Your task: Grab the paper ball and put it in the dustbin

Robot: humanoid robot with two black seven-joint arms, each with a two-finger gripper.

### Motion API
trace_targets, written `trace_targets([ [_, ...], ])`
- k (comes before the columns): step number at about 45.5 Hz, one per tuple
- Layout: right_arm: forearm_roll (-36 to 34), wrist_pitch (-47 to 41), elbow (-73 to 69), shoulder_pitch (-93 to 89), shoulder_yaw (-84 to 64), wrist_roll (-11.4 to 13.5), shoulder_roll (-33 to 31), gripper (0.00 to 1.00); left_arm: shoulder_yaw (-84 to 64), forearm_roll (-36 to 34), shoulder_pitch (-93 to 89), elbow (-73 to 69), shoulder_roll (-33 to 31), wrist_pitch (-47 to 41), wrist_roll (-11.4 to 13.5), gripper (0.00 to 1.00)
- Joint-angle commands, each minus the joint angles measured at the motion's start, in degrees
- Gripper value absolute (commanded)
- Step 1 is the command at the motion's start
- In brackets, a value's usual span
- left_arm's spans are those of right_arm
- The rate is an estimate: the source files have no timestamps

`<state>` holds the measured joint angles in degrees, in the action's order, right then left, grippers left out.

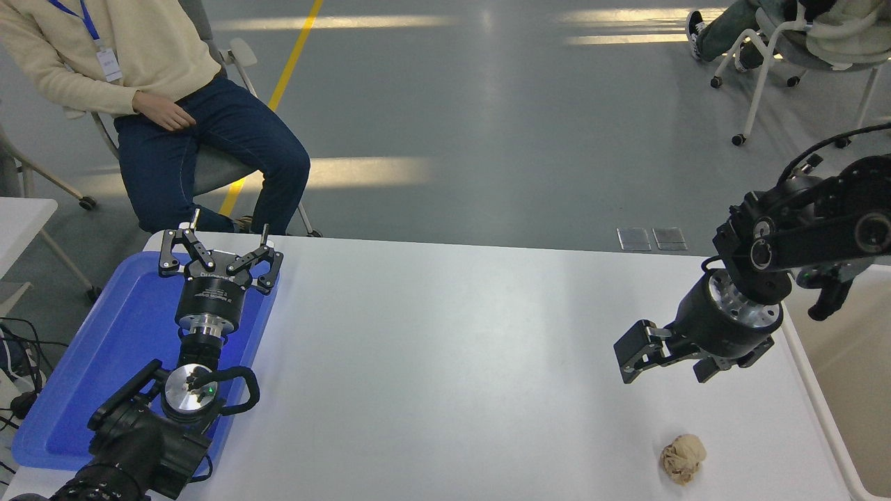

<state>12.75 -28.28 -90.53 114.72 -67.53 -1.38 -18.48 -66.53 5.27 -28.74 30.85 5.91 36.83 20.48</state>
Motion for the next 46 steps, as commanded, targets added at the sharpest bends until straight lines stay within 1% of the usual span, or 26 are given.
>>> trace_targets([
  [1, 0.08, 0.59, 0.09, -1.17, 0.56, -0.03, 0.02, 1.00, 0.00, 0.00, 0.00, 0.00, -0.02, 0.00, 0.00, 1.00],
  [15, 0.34, 0.50, -0.26, -0.99, 0.47, -0.03, -1.29, 1.00, 0.00, 0.00, 0.00, 0.00, 0.07, 0.00, 0.00, 1.00],
  [27, 3.42, 0.50, -0.70, -0.55, 0.47, 0.24, -3.14, 1.00, 0.00, 0.00, 0.00, 0.00, 0.07, 0.00, 0.00, 1.00],
  [30, 5.26, 0.50, -0.70, -0.73, 0.65, 0.33, -5.24, 1.00, 0.00, 0.00, 0.00, 0.00, 0.07, 0.00, 0.00, 1.00],
  [31, 7.18, 0.50, -0.62, -1.16, 0.56, 0.41, -6.82, 1.00, 0.00, 0.00, 0.00, 0.00, 0.07, 0.00, 0.00, 1.00],
  [37, 13.52, 1.29, -0.26, -3.80, -0.06, 0.41, -10.69, 1.00, 0.00, 0.00, 0.00, 0.00, -0.02, 0.00, 0.00, 1.00],
  [46, 17.39, 5.16, -0.26, -8.37, -0.23, 0.41, -13.33, 1.00, 0.00, 0.00, 0.00, 0.00, -0.02, 0.00, 0.00, 1.00],
])
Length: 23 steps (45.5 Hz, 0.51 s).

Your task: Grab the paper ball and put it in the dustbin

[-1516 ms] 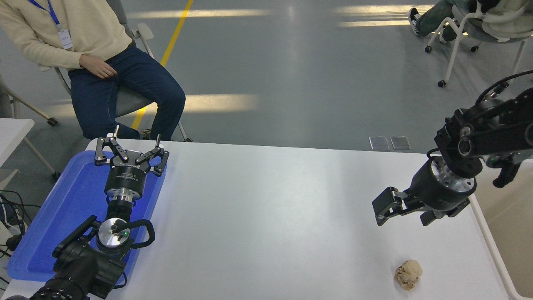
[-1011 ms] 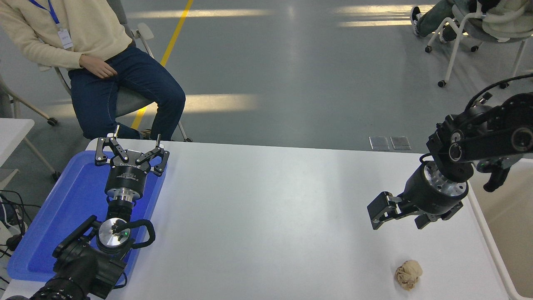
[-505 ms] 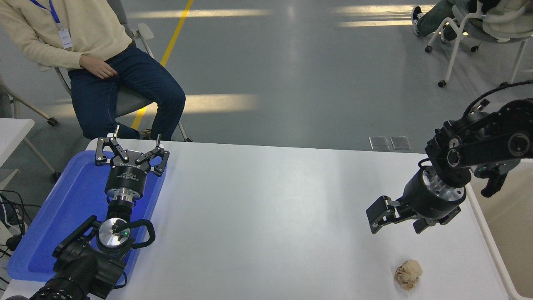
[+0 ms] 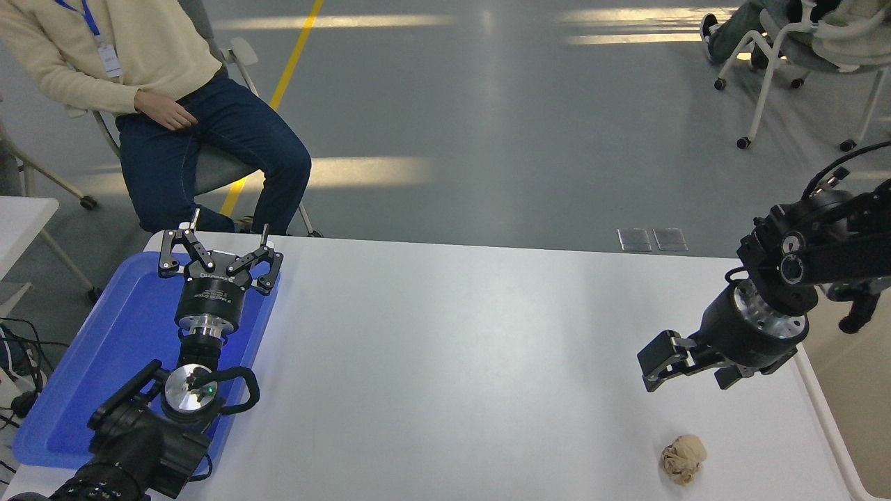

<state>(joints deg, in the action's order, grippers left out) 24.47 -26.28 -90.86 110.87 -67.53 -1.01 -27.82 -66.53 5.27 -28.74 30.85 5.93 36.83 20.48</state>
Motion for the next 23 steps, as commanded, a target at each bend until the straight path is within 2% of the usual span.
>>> trace_targets([
  [1, 5.85, 3.86, 0.07, -5.13, -0.24, 0.04, -4.17, 1.00, 0.00, 0.00, 0.00, 0.00, 0.04, 0.00, 0.00, 1.00],
  [14, 12.53, 15.29, 2.88, -16.82, -0.41, 0.04, -4.26, 1.00, 0.00, 0.00, 0.00, 0.00, 0.04, 0.00, 0.00, 1.00],
  [23, 12.62, 21.09, 8.15, -25.35, 0.73, 0.04, -3.82, 1.00, 0.00, 0.00, 0.00, 0.00, 0.04, 0.00, 0.00, 1.00],
])
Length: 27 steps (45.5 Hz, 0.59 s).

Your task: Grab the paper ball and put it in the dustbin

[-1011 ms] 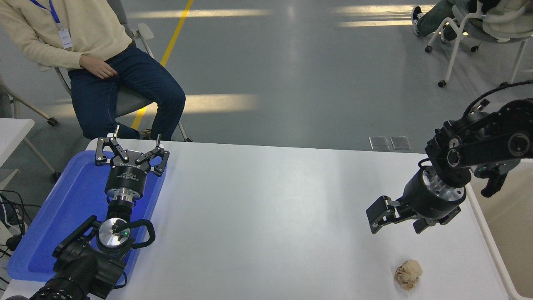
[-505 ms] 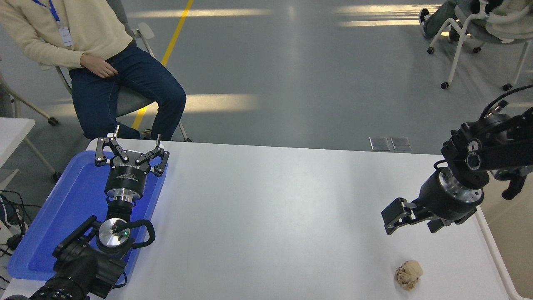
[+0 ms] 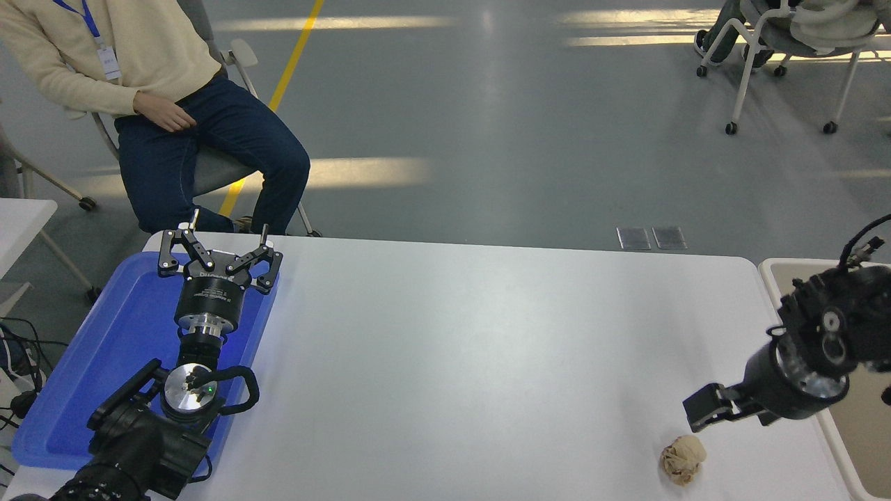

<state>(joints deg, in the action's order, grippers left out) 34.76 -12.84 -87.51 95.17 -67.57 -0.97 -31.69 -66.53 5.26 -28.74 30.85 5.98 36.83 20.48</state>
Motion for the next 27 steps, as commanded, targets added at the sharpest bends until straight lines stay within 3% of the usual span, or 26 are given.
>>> trace_targets([
  [1, 2.33, 8.44, 5.24, -10.52, 0.86, 0.00, 0.13, 1.00, 0.00, 0.01, 0.00, 0.00, 0.00, 0.00, 0.00, 1.00],
  [27, -0.13, 15.48, 12.80, -22.40, 9.03, 0.26, 4.09, 1.00, 0.00, 0.01, 0.00, 0.00, 0.00, 0.00, 0.00, 1.00],
])
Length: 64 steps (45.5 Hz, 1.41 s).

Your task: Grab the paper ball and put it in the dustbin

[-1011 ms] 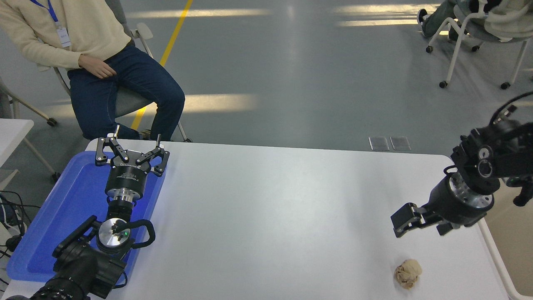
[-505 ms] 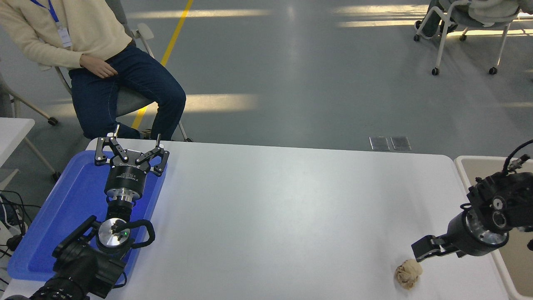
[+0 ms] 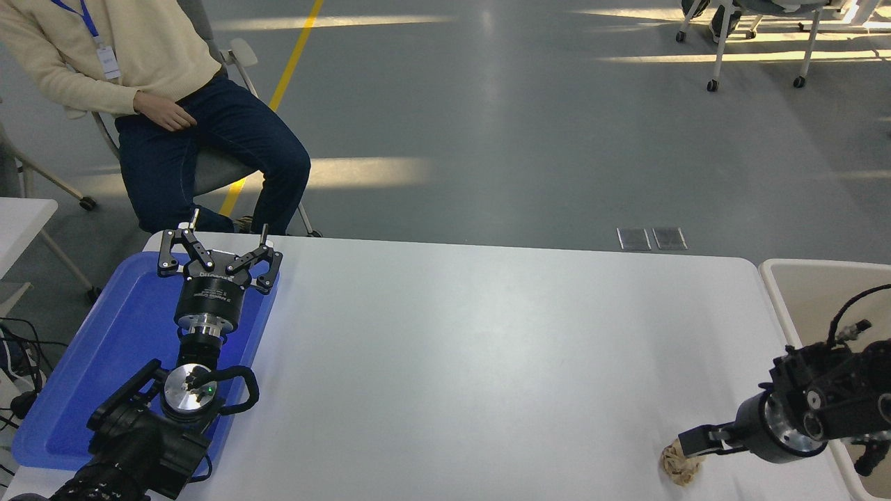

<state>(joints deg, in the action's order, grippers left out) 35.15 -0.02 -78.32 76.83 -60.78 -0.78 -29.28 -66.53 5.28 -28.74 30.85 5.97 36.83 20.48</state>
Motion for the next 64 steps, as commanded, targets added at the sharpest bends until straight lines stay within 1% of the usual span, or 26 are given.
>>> trace_targets([
  [1, -0.52, 2.83, 3.79, -4.14, 2.25, 0.08, 1.68, 1.00, 0.00, 0.00, 0.00, 0.00, 0.00, 0.00, 0.00, 1.00],
  [8, -2.27, 3.54, 4.23, -5.20, 2.51, 0.08, 1.77, 1.00, 0.00, 0.00, 0.00, 0.00, 0.00, 0.00, 0.00, 1.00],
  [14, -2.45, 3.89, 4.23, -5.46, 2.51, 0.08, 2.47, 1.00, 0.00, 0.00, 0.00, 0.00, 0.00, 0.00, 0.00, 1.00],
  [20, -2.63, 3.89, 4.23, -5.46, 2.60, 0.08, 2.56, 0.96, 0.00, 0.00, 0.00, 0.00, 0.00, 0.00, 0.00, 1.00],
  [26, -2.71, 4.06, 4.23, -5.55, 2.69, -0.01, 2.65, 0.89, 0.00, 0.00, 0.00, 0.00, 0.00, 0.00, 0.00, 1.00],
  [30, -2.71, 4.77, 4.23, -5.99, 2.69, -0.01, 2.65, 0.79, 0.00, 0.00, 0.00, 0.00, 0.00, 0.00, 0.00, 1.00],
  [34, -3.15, 5.03, 4.23, -6.16, 2.86, -0.10, 2.65, 0.75, 0.00, 0.00, 0.00, 0.00, 0.00, 0.00, 0.00, 1.00],
  [39, -3.15, 5.12, 4.14, -6.34, 2.95, -0.27, 2.65, 0.65, 0.00, 0.00, 0.00, 0.00, 0.00, 0.00, 0.00, 1.00],
  [43, -3.33, 5.21, 4.05, -6.52, 2.86, -0.36, 2.74, 0.62, 0.00, 0.00, 0.00, 0.00, 0.00, 0.00, 0.00, 1.00],
  [52, -3.51, 5.38, 3.88, -6.25, 2.16, -0.63, 2.56, 0.39, 0.00, 0.00, 0.00, 0.00, 0.00, 0.00, 0.00, 1.00],
  [53, -3.51, 5.38, 3.79, -6.25, 2.07, -0.71, 2.48, 0.33, 0.00, 0.00, 0.00, 0.00, 0.00, 0.00, 0.00, 1.00],
  [55, -3.42, 5.21, 3.61, -6.08, 1.90, -1.06, 2.30, 0.14, 0.00, 0.00, 0.00, 0.00, 0.00, 0.00, 0.00, 1.00],
  [56, -3.33, 5.21, 3.53, -6.08, 1.81, -1.41, 2.30, 0.08, 0.00, 0.00, 0.00, 0.00, 0.00, 0.00, 0.00, 1.00],
  [59, -3.24, 5.12, 3.35, -5.64, 1.63, -2.03, 2.04, 0.00, 0.00, 0.00, 0.00, 0.00, 0.00, 0.00, 0.00, 1.00],
  [64, -3.07, 5.03, 2.82, -4.41, 1.54, -2.12, 1.16, 0.00, 0.00, 0.00, 0.00, 0.00, 0.00, 0.00, 0.00, 1.00],
])
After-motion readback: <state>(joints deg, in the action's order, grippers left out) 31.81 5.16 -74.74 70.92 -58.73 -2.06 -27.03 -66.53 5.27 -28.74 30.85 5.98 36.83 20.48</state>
